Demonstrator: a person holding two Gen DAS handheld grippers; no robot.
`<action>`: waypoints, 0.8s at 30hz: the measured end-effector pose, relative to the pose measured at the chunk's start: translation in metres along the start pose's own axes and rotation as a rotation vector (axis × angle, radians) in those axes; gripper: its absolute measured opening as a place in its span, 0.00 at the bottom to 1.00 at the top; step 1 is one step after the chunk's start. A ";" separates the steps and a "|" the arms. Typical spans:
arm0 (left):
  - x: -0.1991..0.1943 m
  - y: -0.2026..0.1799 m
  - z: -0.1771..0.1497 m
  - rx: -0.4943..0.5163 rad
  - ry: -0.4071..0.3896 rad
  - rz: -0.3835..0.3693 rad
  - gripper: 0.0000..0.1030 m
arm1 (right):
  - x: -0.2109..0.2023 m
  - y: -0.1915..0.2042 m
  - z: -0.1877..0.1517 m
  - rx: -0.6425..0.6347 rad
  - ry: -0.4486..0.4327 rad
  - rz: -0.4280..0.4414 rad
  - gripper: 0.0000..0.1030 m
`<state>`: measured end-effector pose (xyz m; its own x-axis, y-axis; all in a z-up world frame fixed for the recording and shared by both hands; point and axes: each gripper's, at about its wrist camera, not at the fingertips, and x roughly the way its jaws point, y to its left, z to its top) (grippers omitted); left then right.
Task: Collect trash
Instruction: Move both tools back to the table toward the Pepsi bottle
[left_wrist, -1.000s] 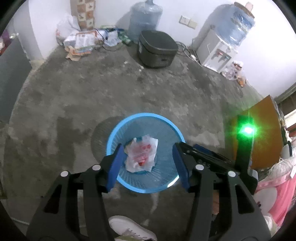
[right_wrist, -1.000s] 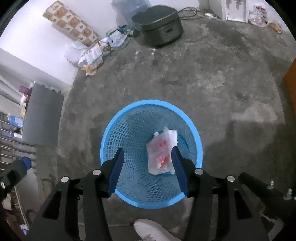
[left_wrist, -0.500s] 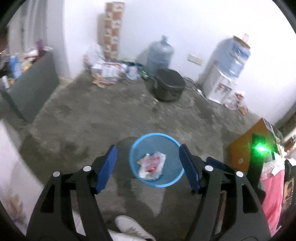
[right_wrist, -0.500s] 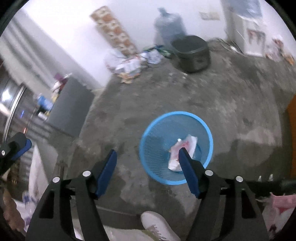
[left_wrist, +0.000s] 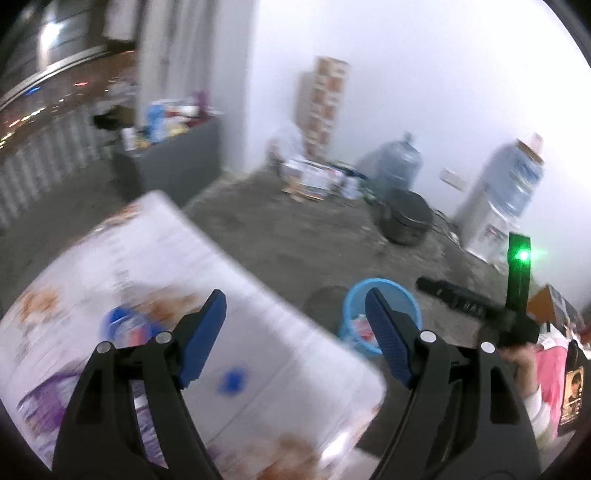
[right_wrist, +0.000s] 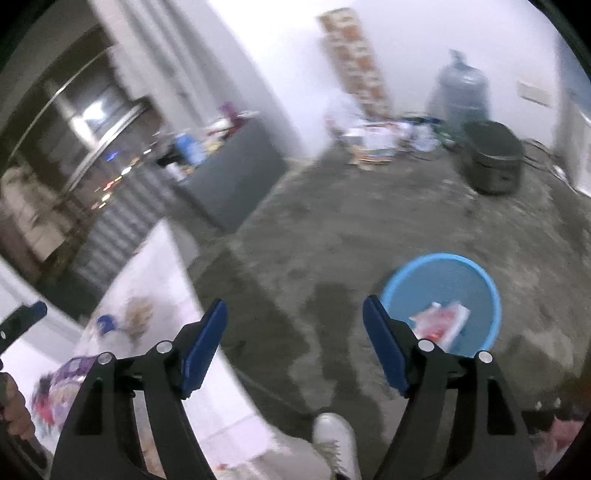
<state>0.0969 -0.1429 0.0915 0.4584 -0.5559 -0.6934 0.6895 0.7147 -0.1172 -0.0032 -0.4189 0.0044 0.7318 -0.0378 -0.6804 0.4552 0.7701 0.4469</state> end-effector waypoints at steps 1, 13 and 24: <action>-0.017 0.015 -0.010 -0.023 -0.013 0.027 0.71 | 0.001 0.009 0.000 -0.020 0.003 0.019 0.72; -0.136 0.084 -0.121 -0.170 -0.060 0.051 0.71 | 0.023 0.133 -0.011 -0.273 0.108 0.206 0.77; -0.177 0.156 -0.170 -0.366 -0.106 0.120 0.71 | 0.062 0.238 -0.034 -0.453 0.227 0.313 0.80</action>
<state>0.0276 0.1390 0.0747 0.5915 -0.4866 -0.6429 0.3915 0.8704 -0.2986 0.1337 -0.2159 0.0489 0.6466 0.3333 -0.6862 -0.0626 0.9197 0.3877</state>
